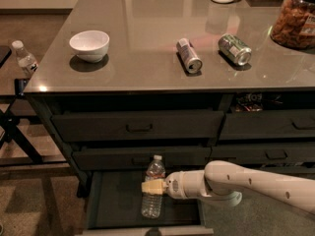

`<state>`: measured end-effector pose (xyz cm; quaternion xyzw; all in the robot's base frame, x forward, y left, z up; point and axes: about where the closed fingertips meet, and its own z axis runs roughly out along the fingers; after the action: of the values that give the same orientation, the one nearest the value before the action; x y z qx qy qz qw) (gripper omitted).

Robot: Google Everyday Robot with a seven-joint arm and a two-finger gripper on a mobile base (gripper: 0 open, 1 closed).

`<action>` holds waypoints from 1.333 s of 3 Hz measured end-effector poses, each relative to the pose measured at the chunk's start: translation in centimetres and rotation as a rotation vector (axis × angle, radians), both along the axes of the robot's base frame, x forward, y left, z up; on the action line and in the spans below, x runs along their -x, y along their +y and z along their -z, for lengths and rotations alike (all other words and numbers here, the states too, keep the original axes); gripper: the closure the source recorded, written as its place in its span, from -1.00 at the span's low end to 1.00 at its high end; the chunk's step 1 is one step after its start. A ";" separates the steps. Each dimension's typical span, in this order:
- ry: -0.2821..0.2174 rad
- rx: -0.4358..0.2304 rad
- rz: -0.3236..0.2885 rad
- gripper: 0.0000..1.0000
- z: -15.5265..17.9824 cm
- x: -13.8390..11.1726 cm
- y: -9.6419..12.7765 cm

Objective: Place water bottle into bottom drawer

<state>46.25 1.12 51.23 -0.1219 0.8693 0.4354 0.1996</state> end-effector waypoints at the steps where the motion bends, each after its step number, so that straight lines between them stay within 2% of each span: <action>1: 0.025 -0.021 0.008 1.00 2.4 0.0 0.6; 2: 0.067 -0.059 0.039 1.00 6.9 -0.9 1.5; 3: 0.138 -0.098 0.070 1.00 12.0 -1.8 2.3; 4: 0.138 -0.098 0.070 1.00 12.0 -1.8 2.3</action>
Offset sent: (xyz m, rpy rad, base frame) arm 0.0173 0.0247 -0.1407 0.1234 0.1484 -0.0886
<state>48.01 3.40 39.25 -0.0511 0.8623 0.4777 0.1601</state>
